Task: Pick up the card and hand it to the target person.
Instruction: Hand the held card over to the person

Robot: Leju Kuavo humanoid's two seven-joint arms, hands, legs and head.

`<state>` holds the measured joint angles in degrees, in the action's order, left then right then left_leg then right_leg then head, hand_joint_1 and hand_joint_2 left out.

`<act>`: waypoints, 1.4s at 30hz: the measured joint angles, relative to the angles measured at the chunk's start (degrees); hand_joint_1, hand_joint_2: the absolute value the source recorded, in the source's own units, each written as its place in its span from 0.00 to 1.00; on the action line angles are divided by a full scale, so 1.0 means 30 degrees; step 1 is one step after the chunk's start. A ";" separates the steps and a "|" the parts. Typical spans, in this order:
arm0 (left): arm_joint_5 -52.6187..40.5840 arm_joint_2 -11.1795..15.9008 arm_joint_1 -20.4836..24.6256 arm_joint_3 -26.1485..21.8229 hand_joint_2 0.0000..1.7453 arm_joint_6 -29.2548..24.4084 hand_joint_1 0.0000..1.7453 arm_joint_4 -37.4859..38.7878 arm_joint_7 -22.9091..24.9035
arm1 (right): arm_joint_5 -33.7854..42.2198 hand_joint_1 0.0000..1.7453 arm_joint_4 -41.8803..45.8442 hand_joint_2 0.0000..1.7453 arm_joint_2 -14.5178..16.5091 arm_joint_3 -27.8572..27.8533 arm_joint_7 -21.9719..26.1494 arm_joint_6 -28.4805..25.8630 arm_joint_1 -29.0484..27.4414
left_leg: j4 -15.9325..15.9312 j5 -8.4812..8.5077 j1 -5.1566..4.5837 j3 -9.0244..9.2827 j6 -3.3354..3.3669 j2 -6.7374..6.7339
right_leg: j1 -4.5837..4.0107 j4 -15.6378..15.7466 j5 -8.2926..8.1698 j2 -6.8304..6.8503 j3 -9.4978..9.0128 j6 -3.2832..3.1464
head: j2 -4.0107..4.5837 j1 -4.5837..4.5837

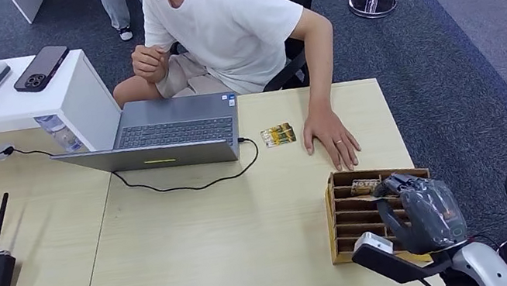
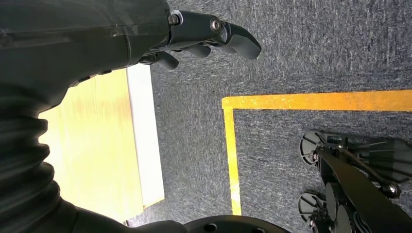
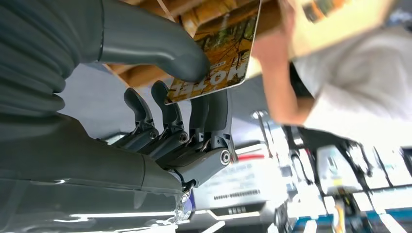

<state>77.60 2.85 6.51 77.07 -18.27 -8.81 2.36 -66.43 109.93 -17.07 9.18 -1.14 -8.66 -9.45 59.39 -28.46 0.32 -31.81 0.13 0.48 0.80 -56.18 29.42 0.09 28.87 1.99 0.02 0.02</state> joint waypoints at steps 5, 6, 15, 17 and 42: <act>0.0137 -0.0044 0.0001 0.0005 1.00 -0.0002 0.00 0.0000 0.0007 | 0.0133 0.78 0.0337 1.00 0.0239 -0.0217 0.0574 -0.0841 0.0044 | -0.0001 0.0000 0.0001 -0.0002 0.0000 0.0000 | -0.0001 0.0000 0.0000 0.0001 0.0000 0.0000 | 0.0000 -0.0002; 0.0142 -0.0046 0.0001 0.0007 1.00 0.0000 0.00 0.0000 0.0007 | 0.0146 0.78 0.0372 1.00 0.0279 -0.0279 0.0605 -0.0874 0.0054 | -0.0001 0.0000 0.0001 -0.0002 0.0000 0.0000 | -0.0001 0.0000 0.0000 0.0001 0.0000 0.0000 | 0.0000 -0.0004; 0.0291 -0.0048 0.0007 0.0007 1.00 0.0000 0.00 0.0000 -0.0002 | 0.0222 0.78 0.0448 1.00 0.0517 -0.0354 0.0725 -0.0921 0.0513 | 0.0000 0.0000 0.0001 -0.0001 0.0000 0.0000 | -0.0001 0.0000 0.0000 0.0000 -0.0001 0.0000 | 0.0000 0.0000; 0.0317 -0.0048 0.0009 0.0007 1.00 -0.0004 0.00 0.0000 0.0000 | 0.0034 0.78 0.0448 1.00 0.0574 -0.0350 0.0731 -0.1078 0.0679 | 0.0000 0.0000 0.0001 -0.0002 0.0000 0.0001 | -0.0001 -0.0001 0.0000 0.0001 -0.0001 0.0000 | 0.0000 -0.0002; 0.0015 -0.0150 0.0312 0.1106 1.00 -0.0144 0.00 0.0000 0.0089 | -0.5357 0.78 -1.1803 1.00 0.4236 0.2152 0.1922 -1.0214 0.8329 | -0.0002 0.0037 0.0020 0.0012 -0.0032 -0.0024 | -0.0019 -0.0033 -0.0017 -0.0022 -0.0005 -0.0022 | 0.0000 0.0002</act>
<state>77.65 2.40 7.45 80.38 -18.70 -8.81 2.63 -82.50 74.52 -4.36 15.63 4.63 -39.30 15.53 59.38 -28.35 0.38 -31.78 0.03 0.41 0.74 -56.28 29.37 0.02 28.85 1.93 0.02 0.03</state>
